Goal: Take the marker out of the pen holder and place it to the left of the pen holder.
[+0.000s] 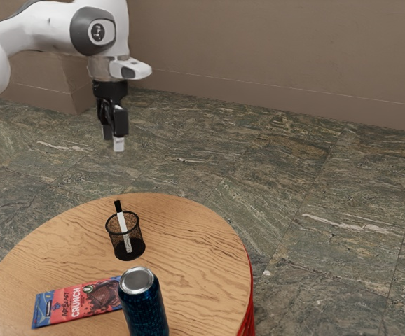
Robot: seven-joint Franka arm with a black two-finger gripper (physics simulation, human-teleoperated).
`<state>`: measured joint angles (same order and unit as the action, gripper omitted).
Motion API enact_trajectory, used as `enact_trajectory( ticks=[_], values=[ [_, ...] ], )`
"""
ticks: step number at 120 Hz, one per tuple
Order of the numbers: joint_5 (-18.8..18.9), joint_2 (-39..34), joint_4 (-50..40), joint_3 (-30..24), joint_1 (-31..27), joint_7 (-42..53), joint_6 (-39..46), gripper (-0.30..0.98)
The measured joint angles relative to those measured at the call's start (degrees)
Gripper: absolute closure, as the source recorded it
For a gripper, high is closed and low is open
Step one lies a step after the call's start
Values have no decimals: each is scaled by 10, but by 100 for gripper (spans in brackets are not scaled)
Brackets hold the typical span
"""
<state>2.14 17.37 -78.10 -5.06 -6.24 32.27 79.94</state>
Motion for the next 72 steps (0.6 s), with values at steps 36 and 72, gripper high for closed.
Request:
enact_trajectory(
  ticks=[36, 72],
  values=[
    [11, 60, -14, 8, -4, -2, -1, 3],
    [7, 159, -5, 28, -2, -5, -3, 4]
  ],
)
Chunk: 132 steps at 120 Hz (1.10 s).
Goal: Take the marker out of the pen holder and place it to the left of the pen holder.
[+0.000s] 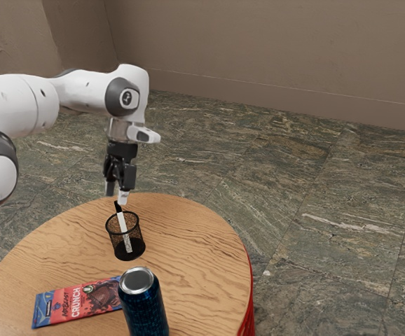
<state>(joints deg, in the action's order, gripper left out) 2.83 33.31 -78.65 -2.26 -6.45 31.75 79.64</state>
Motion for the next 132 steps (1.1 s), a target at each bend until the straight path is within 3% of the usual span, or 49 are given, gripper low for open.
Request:
enact_trajectory(
  ticks=[35, 64, 103, 132],
  values=[
    [4, 64, 65, 15, 2, -2, -45, 32],
    [2, 92, 107, 15, 13, -4, -65, 40],
    [4, 95, 109, 16, 15, -10, -71, 62],
    [8, 84, 101, 16, 13, -12, -75, 71]
  ],
)
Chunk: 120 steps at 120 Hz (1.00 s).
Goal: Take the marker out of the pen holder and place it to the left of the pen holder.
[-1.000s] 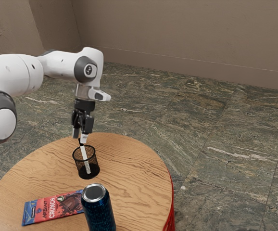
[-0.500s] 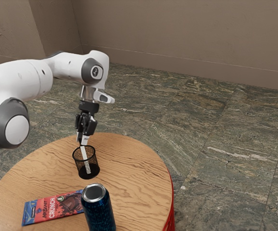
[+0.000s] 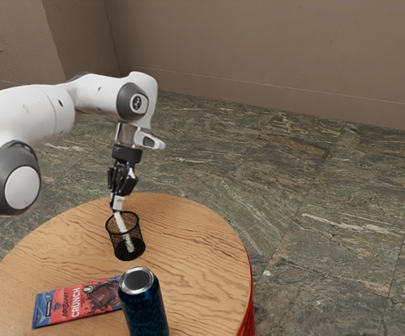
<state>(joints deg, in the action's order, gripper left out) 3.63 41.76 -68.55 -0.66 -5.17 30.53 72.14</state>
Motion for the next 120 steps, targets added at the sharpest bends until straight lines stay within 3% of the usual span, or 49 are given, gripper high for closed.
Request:
enact_trajectory(
  ticks=[24, 62, 81, 102, 120],
  values=[
    [2, -27, -14, 0, -2, -4, -9, 77],
    [11, -154, -68, -5, -1, -8, -36, 79],
    [19, -224, -147, -6, -8, -14, -60, 79],
    [20, -229, -235, -5, -34, -21, -73, 79],
    [12, -206, -253, -3, -49, -31, -80, 79]
  ],
)
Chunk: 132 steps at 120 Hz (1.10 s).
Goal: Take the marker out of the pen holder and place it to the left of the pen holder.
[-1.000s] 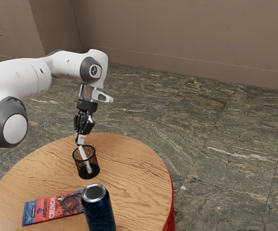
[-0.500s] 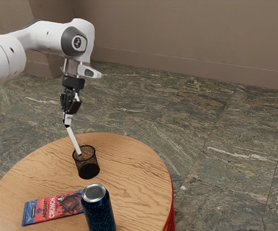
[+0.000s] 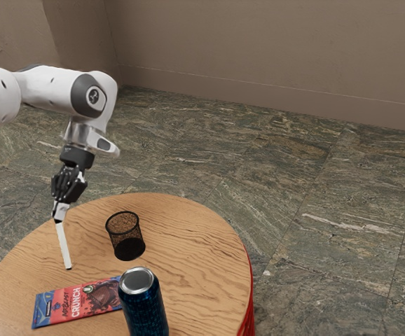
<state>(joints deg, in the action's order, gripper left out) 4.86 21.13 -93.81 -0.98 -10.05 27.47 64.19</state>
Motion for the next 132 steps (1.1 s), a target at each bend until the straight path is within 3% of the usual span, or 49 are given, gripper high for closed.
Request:
enact_trajectory(
  ticks=[16, 41, 62, 84, 102, 132],
  values=[
    [-21, 55, 2, 0, -25, -11, 5, 77],
    [-36, 82, 5, -3, -30, -27, 17, 34],
    [-37, 38, 6, -34, -35, -36, 49, 15],
    [-33, -63, 12, -97, -35, -43, 105, 6],
    [13, -96, 66, -154, -32, -24, 133, 3],
    [40, -145, 126, -170, -12, 21, 148, 1]
  ],
)
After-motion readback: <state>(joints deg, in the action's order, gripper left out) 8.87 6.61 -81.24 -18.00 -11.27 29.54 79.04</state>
